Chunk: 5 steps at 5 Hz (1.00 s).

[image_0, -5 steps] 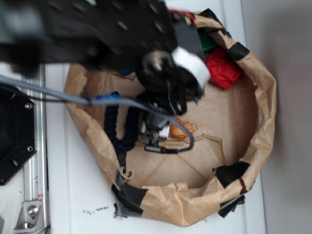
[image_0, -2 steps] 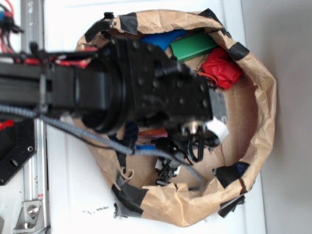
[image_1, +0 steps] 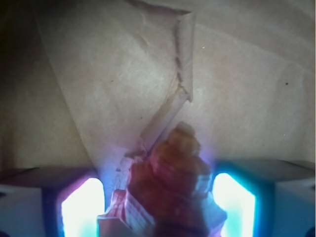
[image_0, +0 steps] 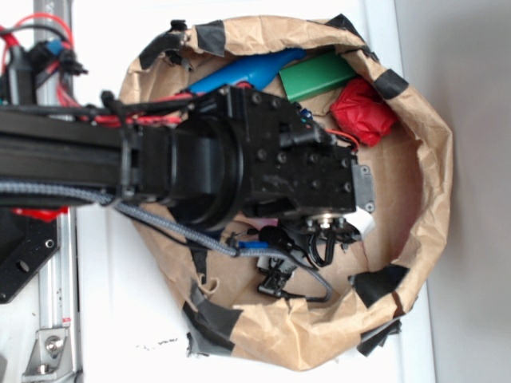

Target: Grab the shell.

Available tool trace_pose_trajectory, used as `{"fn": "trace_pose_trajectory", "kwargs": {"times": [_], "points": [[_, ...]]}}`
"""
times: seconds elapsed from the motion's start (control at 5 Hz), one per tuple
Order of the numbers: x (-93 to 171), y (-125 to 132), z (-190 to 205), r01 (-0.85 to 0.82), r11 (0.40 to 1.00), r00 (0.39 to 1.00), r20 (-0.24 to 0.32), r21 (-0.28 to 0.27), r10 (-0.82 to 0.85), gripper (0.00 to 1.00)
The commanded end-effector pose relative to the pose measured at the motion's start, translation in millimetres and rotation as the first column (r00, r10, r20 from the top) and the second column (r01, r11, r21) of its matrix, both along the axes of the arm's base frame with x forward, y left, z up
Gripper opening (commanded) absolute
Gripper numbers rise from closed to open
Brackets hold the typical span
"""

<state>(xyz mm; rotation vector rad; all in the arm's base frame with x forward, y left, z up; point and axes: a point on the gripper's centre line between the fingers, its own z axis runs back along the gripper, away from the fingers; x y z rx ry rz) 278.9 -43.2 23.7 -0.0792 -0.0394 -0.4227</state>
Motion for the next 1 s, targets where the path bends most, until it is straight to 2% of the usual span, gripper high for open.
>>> {"fn": "trace_pose_trajectory", "kwargs": {"times": [0.0, 0.2, 0.4, 0.8], "points": [[12, 9, 66, -0.112, 0.994, 0.987, 0.116, 0.011, 0.110, 0.00], [16, 26, 117, -0.252, 0.967, 0.953, 0.180, 0.015, 0.246, 0.00], [15, 29, 147, -0.318, 0.947, 0.936, 0.175, 0.049, 0.306, 0.00], [10, 22, 150, -0.374, 0.927, 0.922, 0.121, 0.030, 0.369, 0.00]]}}
